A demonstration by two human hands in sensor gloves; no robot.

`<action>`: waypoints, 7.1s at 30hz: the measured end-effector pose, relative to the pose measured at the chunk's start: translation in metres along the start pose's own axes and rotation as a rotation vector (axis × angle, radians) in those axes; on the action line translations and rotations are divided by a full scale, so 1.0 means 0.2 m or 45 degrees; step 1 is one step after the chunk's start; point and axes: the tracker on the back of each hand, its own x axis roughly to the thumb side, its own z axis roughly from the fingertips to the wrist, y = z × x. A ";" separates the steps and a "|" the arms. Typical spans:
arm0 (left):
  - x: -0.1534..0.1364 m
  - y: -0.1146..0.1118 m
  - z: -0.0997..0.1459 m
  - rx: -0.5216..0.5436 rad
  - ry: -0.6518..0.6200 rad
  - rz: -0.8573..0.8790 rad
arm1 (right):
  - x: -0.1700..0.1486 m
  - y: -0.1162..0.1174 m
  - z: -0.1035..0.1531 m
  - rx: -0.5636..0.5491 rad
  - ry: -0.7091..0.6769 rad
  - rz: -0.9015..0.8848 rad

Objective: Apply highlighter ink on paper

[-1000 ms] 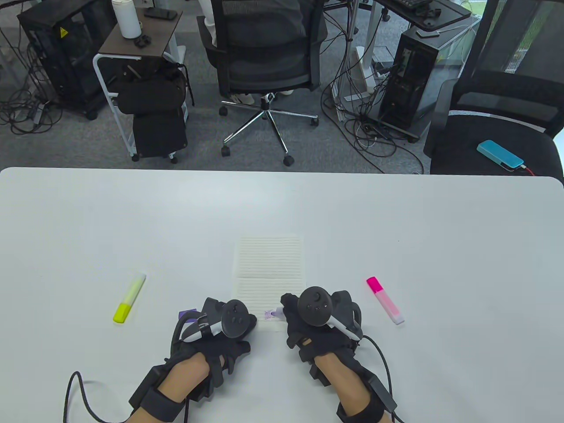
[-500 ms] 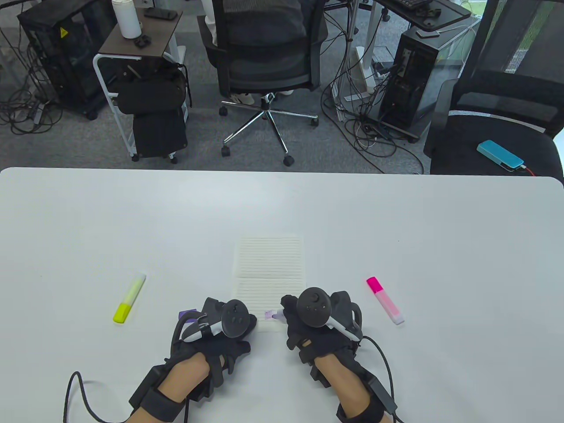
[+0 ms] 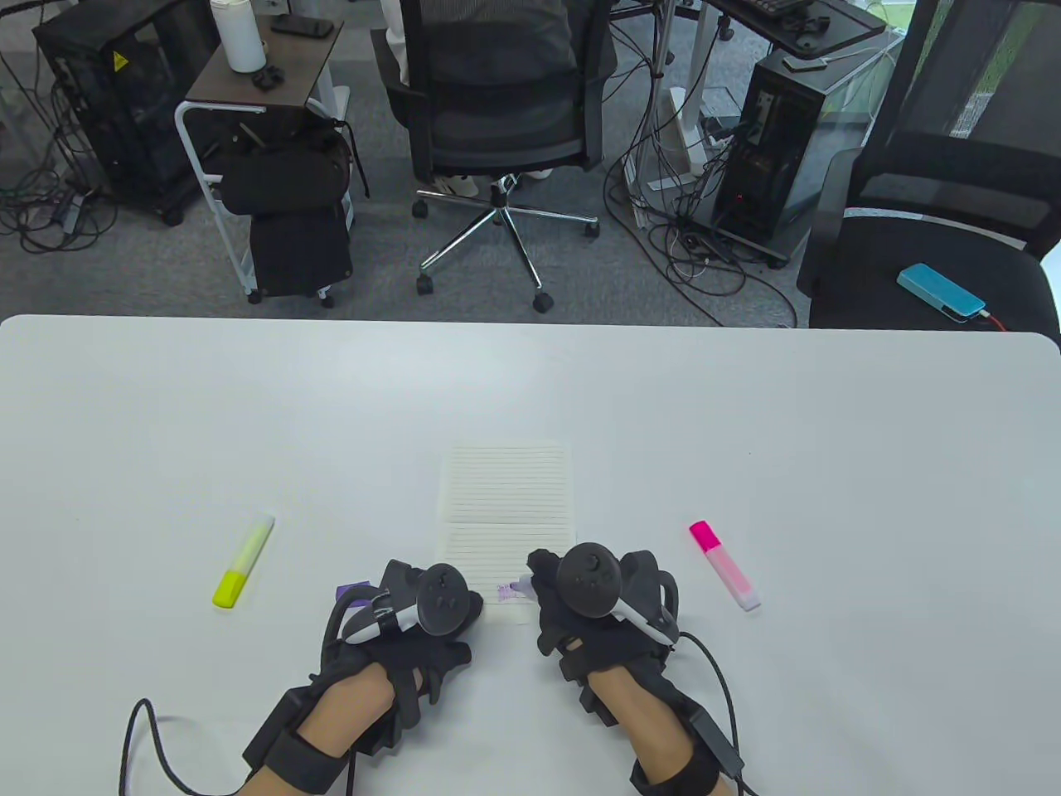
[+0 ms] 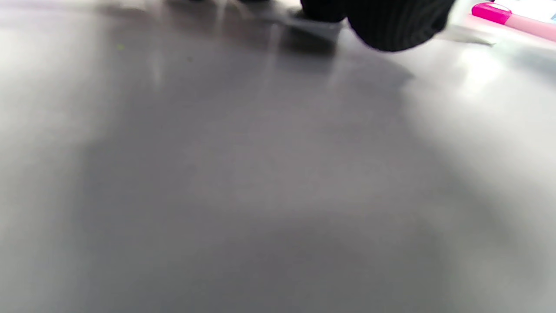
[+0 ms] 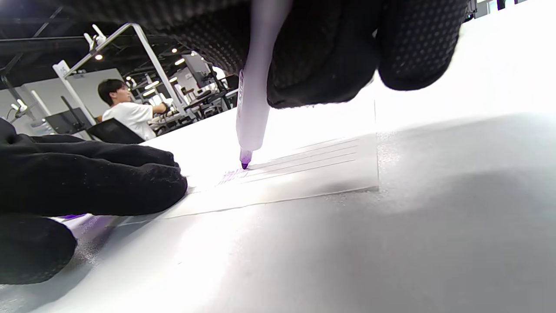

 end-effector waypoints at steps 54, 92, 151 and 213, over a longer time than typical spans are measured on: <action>0.00 0.00 0.00 -0.006 -0.001 -0.001 | 0.05 0.02 0.00 0.053 -0.014 -0.010; 0.00 0.00 -0.01 -0.009 0.000 0.001 | 0.06 -0.01 0.02 0.094 0.011 0.029; 0.00 0.00 0.00 -0.010 0.001 0.000 | 0.04 0.00 0.01 0.064 0.046 0.071; 0.00 0.00 0.00 -0.017 0.001 -0.001 | 0.06 -0.03 0.03 0.071 0.082 0.123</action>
